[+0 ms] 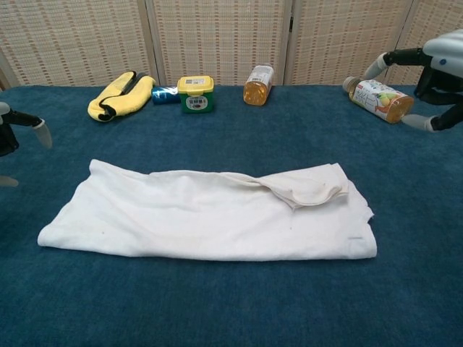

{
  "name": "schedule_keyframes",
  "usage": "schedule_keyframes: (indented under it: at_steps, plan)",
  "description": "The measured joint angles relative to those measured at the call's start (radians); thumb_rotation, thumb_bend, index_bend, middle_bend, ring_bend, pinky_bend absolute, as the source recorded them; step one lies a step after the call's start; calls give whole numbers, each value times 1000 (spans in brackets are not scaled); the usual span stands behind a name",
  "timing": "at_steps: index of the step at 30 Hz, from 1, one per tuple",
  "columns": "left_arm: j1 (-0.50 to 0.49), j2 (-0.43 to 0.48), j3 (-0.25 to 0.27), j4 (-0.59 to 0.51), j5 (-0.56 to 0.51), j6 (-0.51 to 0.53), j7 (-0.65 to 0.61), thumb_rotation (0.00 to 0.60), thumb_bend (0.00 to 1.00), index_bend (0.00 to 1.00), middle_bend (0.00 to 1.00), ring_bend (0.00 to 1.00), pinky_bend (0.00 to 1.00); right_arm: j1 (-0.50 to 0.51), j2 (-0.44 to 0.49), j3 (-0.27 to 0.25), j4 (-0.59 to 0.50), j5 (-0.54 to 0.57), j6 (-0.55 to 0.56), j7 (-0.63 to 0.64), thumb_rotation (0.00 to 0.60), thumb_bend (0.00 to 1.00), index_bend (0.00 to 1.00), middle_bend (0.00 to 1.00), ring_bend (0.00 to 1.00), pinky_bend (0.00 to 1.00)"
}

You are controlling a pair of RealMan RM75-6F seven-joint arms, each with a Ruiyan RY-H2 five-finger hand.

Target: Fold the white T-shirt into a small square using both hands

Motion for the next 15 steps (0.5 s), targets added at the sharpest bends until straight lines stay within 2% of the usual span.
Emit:
schedule_keyframes:
  at_steps: [6, 15]
  plan:
    - [-24, -98, 42, 229, 177, 111, -103, 600, 162, 407, 937, 855, 970, -61, 51, -19, -54, -17, 54, -14, 600, 329, 173, 948, 990, 1000]
    - [-68, -257, 95, 573, 294, 224, -187, 600, 157, 414, 937, 854, 967, -117, 80, -35, -96, -36, 92, -28, 600, 329, 173, 950, 990, 1000]
